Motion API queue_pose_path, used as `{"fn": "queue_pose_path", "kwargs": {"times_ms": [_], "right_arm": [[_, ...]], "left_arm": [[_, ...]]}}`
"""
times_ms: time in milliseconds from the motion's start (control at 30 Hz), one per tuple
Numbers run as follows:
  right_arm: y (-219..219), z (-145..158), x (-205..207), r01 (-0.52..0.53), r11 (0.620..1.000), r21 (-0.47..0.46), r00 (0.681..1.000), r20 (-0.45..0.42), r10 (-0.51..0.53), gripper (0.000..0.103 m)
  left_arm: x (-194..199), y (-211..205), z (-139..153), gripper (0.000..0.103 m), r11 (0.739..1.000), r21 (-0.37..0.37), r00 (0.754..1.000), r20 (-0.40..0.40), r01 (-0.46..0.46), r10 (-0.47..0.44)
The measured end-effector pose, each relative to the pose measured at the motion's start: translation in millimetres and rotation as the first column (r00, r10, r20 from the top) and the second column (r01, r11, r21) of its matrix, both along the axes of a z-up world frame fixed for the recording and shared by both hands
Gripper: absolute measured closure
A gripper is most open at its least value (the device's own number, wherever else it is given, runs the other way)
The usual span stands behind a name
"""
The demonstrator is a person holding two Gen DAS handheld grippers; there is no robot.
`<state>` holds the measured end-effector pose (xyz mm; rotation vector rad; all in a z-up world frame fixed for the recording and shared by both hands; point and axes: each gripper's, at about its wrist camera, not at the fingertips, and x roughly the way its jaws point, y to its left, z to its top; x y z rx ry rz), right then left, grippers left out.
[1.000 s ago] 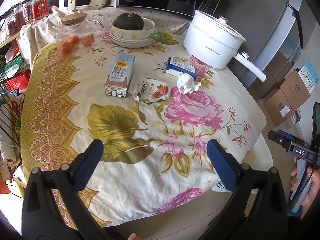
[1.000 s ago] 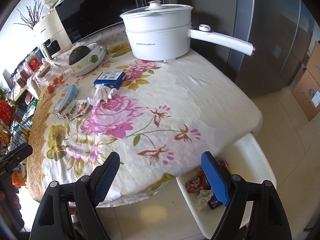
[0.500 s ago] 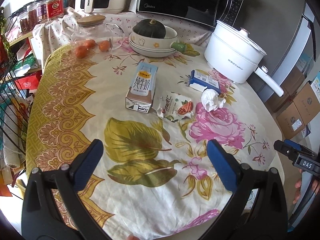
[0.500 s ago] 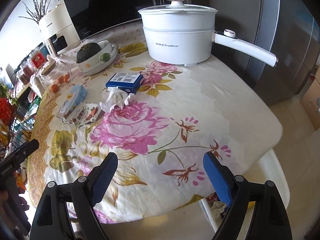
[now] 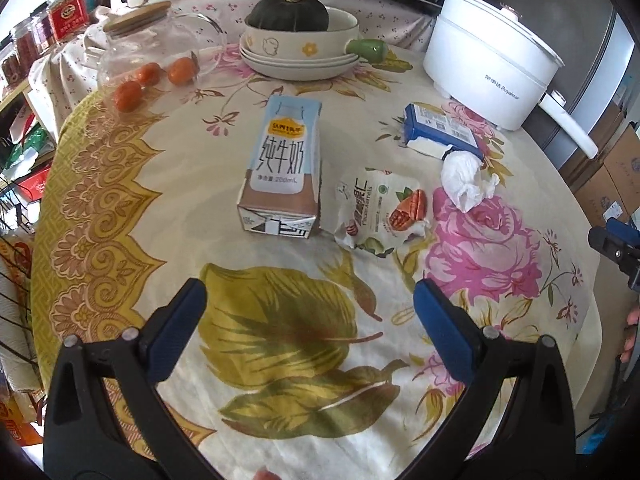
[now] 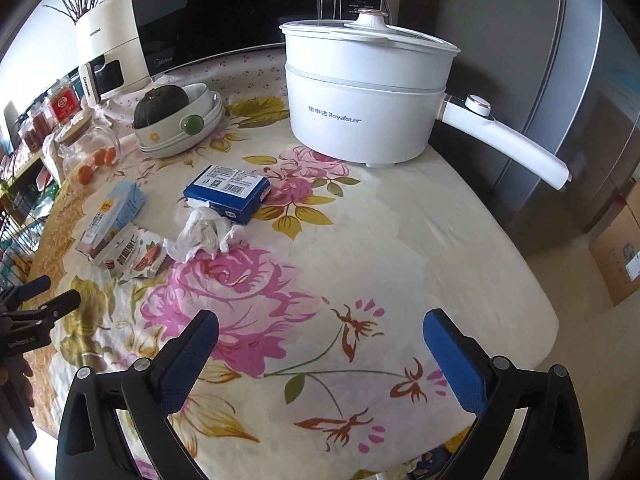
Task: Collect trash
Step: 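Grasp the white nut snack bag with the left tool and lift it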
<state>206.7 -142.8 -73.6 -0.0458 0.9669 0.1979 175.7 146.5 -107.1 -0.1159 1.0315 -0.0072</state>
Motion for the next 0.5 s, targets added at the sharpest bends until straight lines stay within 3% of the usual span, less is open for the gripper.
{"fn": "queue_pose_path", "kwargs": {"times_ms": [133,233,300,367,500], "right_arm": [[5.9,-10.0,16.2,-0.027,1.000,0.008,0.999,-0.020,0.028,0.000],[9.7,-14.9,23.1,-0.070,0.998,0.009,0.997,-0.027,0.070,0.000],[11.6,-19.3,25.1,-0.114,0.993,0.013,0.993,-0.035,0.114,0.000],[12.2,-25.2,26.1,-0.157,0.988,0.003,0.986,-0.053,0.157,0.000],[1.9,-34.1,22.9,-0.184,0.983,-0.004,0.979,-0.086,0.183,0.000]], "left_arm": [[17.0,-21.4,-3.7,0.001,0.996,0.027,0.996,-0.015,0.090,-0.089],[28.8,-41.2,5.3,0.001,0.969,0.107,0.975,-0.027,0.222,-0.221],[38.4,-56.4,12.0,0.001,0.918,0.159,0.931,-0.060,0.364,-0.359],[46.2,-69.2,17.6,0.001,0.845,0.229,0.875,-0.094,0.483,-0.475],[64.9,-84.8,16.5,0.001,0.723,0.290,0.776,-0.158,0.628,-0.611]]}}
